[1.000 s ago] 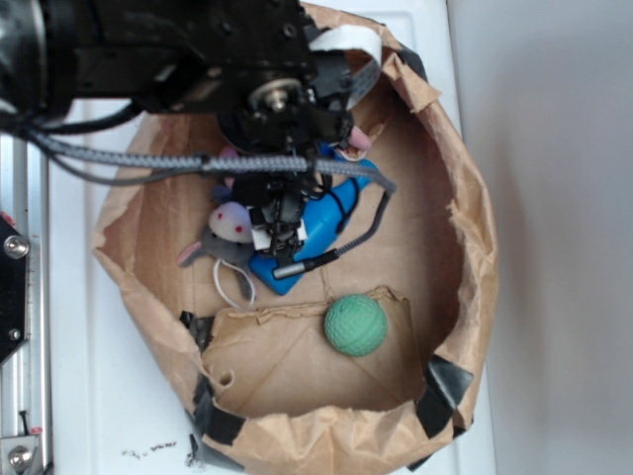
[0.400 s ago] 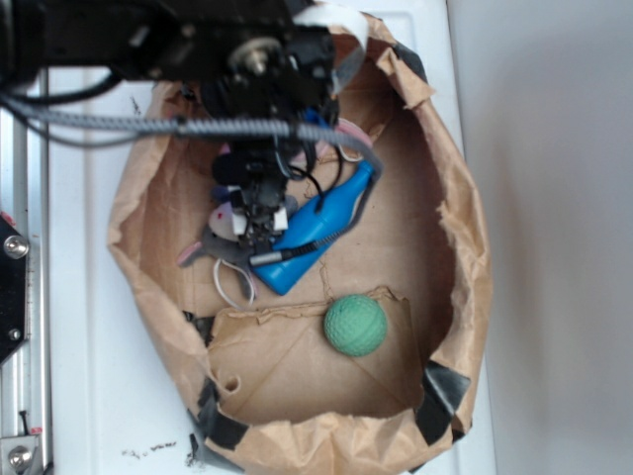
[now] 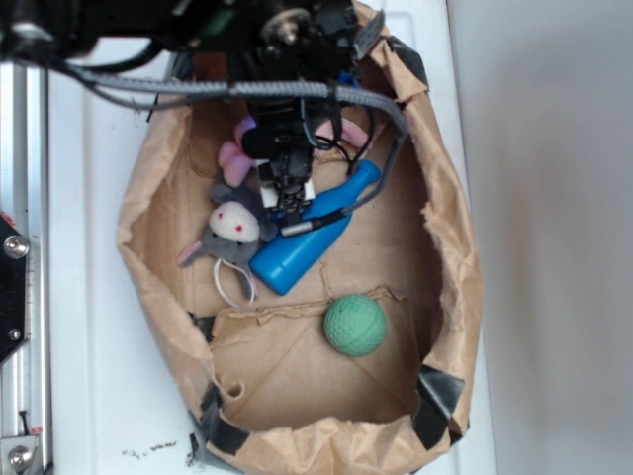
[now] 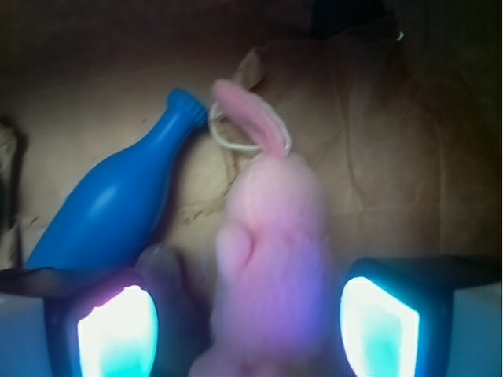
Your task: Grab the pink bunny.
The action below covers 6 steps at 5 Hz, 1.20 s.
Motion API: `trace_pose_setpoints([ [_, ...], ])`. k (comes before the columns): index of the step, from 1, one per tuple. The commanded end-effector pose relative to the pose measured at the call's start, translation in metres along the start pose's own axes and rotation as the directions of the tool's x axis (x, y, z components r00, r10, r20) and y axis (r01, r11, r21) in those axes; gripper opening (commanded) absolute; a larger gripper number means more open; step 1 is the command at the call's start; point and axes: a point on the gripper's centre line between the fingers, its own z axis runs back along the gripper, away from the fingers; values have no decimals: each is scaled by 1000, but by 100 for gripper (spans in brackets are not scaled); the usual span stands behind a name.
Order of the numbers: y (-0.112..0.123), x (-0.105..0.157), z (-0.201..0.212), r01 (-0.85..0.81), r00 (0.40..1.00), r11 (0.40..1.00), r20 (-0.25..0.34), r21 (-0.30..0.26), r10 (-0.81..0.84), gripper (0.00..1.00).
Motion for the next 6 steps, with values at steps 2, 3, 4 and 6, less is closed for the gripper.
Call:
trace_pose_setpoints([
  [2, -23, 8, -20, 14, 992, 998, 122, 65, -22, 100],
  [3, -37, -2, -18, 49, 990, 997, 127, 53, -55, 100],
  [4, -43, -9, -12, 50, 988, 997, 142, 60, -58, 0],
  [6, -38, -5, 41, 52, 984, 999, 171, -14, -49, 0],
])
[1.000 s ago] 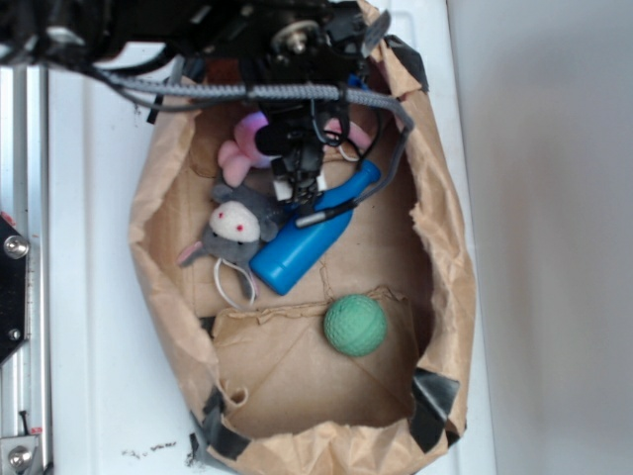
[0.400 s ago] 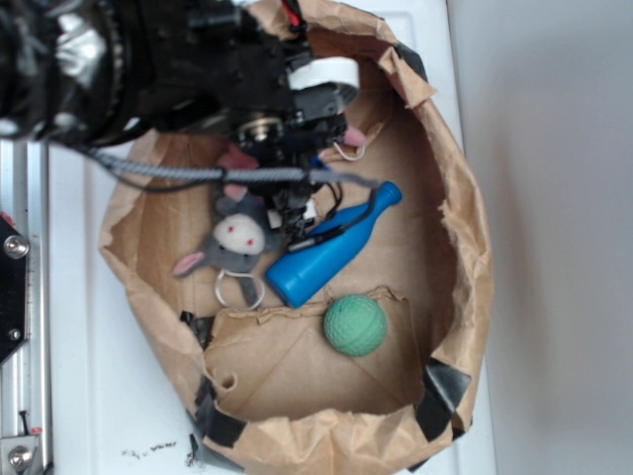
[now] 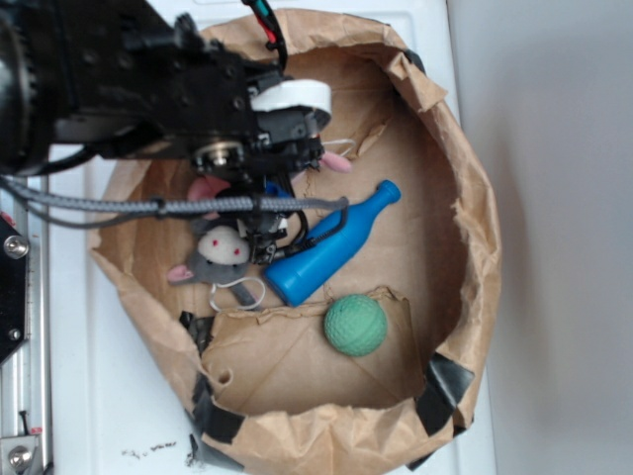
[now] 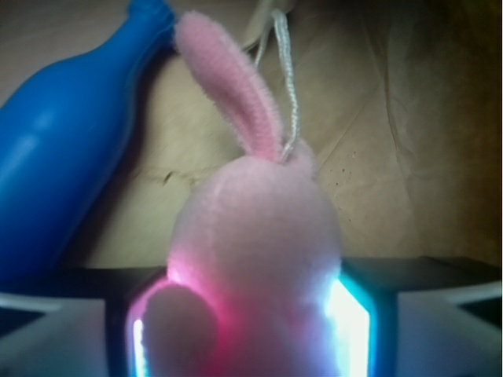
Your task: Grab the pink bunny.
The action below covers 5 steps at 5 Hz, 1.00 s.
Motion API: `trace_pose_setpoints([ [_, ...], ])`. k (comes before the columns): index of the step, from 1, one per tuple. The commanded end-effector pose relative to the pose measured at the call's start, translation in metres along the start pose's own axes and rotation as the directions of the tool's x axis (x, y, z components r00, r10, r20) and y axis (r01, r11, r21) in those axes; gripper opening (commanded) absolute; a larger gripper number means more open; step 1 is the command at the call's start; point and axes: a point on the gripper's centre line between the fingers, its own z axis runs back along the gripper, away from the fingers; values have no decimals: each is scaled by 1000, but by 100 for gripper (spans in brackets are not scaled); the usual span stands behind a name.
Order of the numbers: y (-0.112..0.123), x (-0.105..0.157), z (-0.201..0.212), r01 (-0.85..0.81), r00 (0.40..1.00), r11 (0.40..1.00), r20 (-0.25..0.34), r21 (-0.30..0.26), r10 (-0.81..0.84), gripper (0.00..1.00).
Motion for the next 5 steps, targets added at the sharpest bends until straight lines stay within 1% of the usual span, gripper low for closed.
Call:
trace_pose_setpoints([
  [1, 4, 19, 84, 18, 996, 994, 91, -107, -9, 0],
  [2, -6, 22, 112, 14, 997, 994, 83, -106, -5, 0],
  [3, -25, 29, 127, 61, 995, 987, 85, -146, -49, 0],
  [4, -34, 32, 128, 61, 994, 987, 98, -147, -46, 0],
  [5, -38, 30, 126, 71, 996, 980, 62, -184, -60, 0],
])
